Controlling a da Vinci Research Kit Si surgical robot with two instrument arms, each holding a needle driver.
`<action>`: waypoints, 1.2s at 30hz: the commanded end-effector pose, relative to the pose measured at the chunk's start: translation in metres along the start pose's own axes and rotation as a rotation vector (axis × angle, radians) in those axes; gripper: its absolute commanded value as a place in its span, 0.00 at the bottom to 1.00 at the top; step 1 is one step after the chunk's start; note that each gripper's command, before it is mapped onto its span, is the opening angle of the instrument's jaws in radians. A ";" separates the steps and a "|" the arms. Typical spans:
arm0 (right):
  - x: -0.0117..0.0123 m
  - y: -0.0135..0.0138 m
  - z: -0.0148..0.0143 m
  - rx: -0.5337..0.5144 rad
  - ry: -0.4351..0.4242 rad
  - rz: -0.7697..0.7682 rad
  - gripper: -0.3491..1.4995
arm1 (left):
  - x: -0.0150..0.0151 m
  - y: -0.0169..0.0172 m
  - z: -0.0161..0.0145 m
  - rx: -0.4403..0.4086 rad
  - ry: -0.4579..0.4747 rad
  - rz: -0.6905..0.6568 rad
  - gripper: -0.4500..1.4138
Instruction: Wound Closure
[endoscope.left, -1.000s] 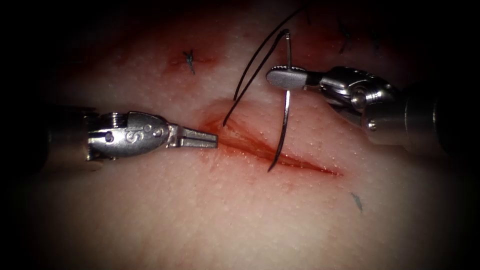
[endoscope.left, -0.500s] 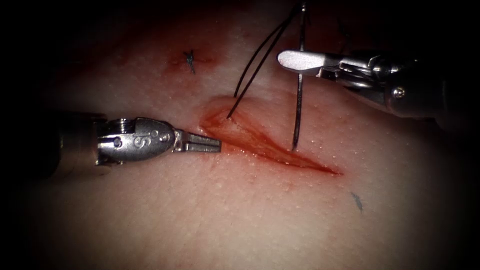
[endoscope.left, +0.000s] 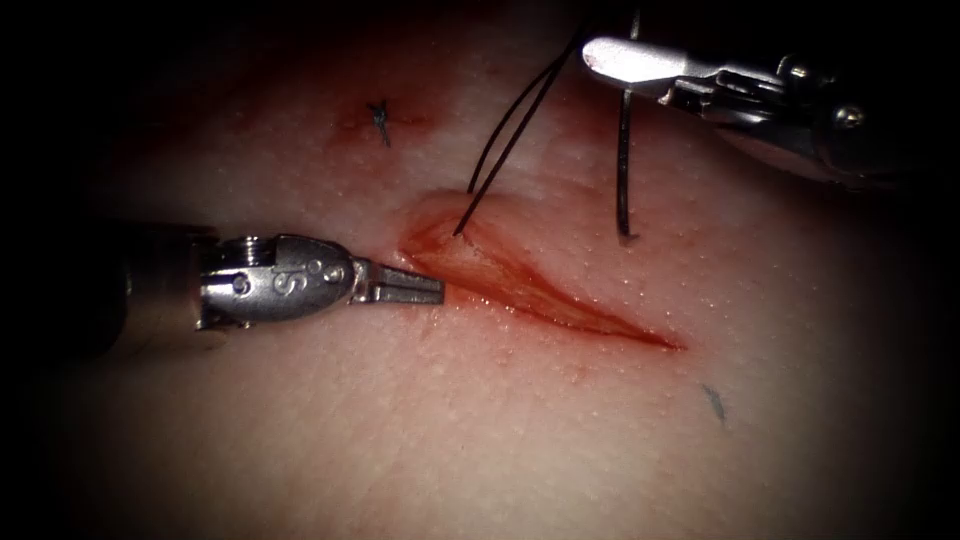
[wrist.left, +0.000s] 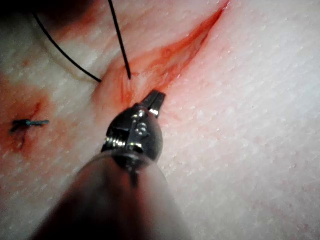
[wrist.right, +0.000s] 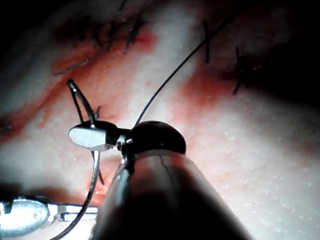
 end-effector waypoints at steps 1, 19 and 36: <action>-0.0014 0.0009 0.0006 0.000 -0.005 -0.021 0.00 | -0.0002 -0.0001 0.0009 0.009 -0.010 -0.002 0.00; -0.0027 0.0046 0.0003 -0.080 0.001 -0.248 0.00 | -0.0026 -0.0030 0.0040 -0.124 -0.502 0.045 0.00; -0.0054 0.0076 0.0039 -0.121 0.057 -0.660 0.00 | -0.0058 -0.0037 0.0046 -0.246 -0.704 0.070 0.00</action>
